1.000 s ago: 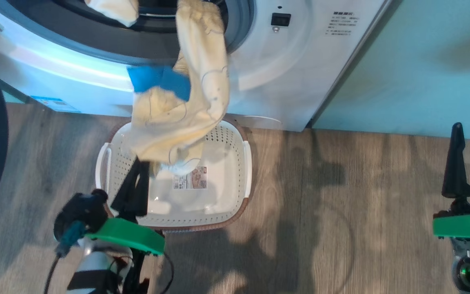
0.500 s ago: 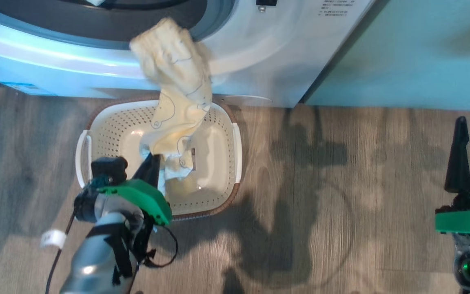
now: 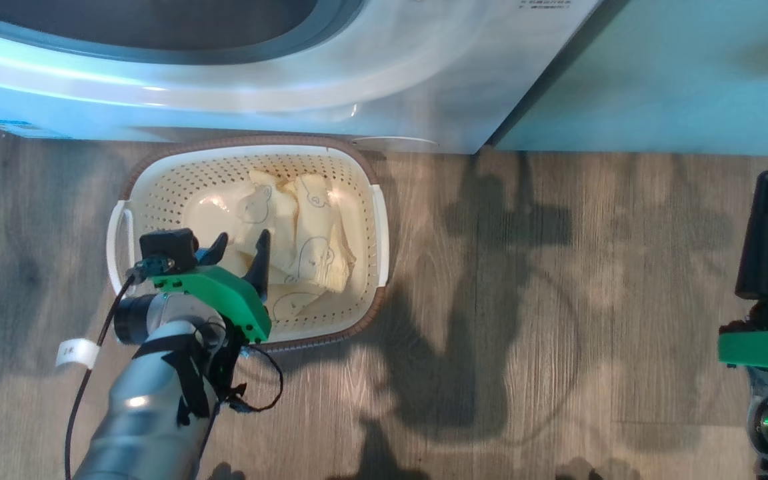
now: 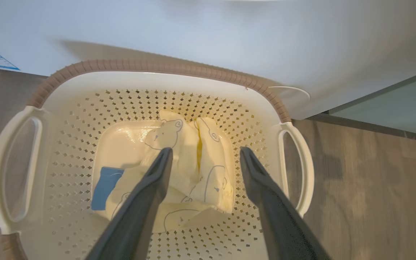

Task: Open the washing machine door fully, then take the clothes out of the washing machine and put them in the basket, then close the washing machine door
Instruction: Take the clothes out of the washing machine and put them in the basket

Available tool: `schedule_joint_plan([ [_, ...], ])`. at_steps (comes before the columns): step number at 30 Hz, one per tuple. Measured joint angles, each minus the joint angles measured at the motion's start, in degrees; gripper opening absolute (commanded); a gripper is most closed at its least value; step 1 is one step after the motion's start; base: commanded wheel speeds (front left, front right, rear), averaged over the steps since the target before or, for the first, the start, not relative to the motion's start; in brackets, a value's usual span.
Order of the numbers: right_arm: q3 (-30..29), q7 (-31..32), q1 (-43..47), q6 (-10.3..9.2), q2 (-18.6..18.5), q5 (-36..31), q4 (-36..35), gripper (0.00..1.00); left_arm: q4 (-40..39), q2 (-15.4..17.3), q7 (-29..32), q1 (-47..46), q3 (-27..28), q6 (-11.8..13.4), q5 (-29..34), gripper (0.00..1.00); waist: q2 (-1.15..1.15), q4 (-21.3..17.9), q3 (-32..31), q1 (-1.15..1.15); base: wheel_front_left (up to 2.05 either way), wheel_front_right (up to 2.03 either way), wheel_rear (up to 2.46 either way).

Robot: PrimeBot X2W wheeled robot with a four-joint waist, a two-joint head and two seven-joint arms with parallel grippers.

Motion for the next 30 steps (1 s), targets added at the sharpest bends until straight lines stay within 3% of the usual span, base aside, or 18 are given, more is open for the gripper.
schedule_joint_plan([
  [9,-0.1,0.0,0.1,0.00,0.0,-0.2,0.2,1.00,-9.3,0.6,0.0,1.8,2.1,0.0,3.1,1.00,0.00,1.7,-2.7,0.00,0.00,0.00,0.00],
  [22,1.5,0.0,4.5,0.00,0.0,-3.2,2.1,1.00,-31.5,-0.2,0.0,15.3,8.4,0.0,11.8,1.00,0.00,4.3,-11.3,-0.01,0.00,0.00,0.00],
  [30,2.9,0.0,8.0,0.00,0.0,-3.7,3.8,1.00,-38.9,-0.4,0.0,22.4,9.0,0.0,14.4,1.00,0.00,5.2,-17.4,-0.01,0.00,0.00,0.00],
])
